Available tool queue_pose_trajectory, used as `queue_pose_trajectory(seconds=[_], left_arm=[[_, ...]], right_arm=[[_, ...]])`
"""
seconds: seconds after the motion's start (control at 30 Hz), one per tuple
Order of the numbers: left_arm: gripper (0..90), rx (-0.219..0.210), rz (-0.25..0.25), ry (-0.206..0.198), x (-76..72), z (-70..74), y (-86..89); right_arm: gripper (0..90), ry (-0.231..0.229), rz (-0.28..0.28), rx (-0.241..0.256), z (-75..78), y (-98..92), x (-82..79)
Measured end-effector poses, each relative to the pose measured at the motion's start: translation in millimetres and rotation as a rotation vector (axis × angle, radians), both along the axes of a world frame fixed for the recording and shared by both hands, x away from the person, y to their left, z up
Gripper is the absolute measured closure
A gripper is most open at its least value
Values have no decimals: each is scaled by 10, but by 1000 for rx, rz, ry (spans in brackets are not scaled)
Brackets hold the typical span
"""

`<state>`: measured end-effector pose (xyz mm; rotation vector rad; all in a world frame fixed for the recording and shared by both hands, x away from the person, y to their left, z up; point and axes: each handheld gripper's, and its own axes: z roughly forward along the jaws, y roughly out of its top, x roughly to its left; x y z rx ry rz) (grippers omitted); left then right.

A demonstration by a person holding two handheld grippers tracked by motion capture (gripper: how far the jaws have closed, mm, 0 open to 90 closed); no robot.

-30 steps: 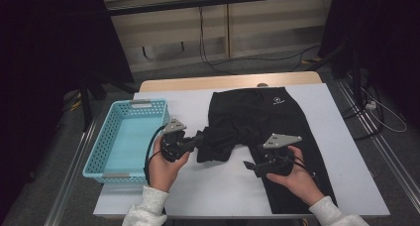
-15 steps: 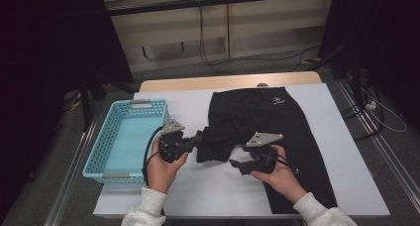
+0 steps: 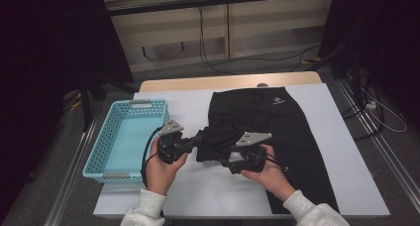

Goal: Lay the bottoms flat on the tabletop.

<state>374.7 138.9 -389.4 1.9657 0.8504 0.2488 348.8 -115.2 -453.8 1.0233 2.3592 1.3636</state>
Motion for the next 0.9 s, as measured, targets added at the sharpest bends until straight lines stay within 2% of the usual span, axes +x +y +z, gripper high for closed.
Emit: queue_pose_trajectory(seconds=[0.1,0.27,0.6,0.67,0.73,0.77,0.8,0.83,0.9], left_arm=[[892,-5,-2,-2,-20,2,1],[892,-10,-3,-9,-44,30,1],[892,-8,-35,-7,-73,24,-111],[891,-5,-35,-7,-67,18,-111],[892,-6,-38,-4,-47,1,-103],[892,-8,-37,-2,-42,-6,-101],[892,-8,-33,0,-33,-19,-93],[892,-4,-33,3,-27,-25,-85],[892,-8,-28,6,-22,-34,-66]], right_arm=[[335,-2,16,-18,-20,48,2],[337,6,8,-2,-42,77,25],[359,-5,31,-11,-59,188,40],[418,-10,50,-28,-85,213,54],[579,-7,64,-42,-121,234,67],[604,-1,66,-50,-141,243,72],[669,0,65,-51,-152,249,75],[774,6,84,-53,-155,256,77],[861,0,91,-38,-140,238,74]])
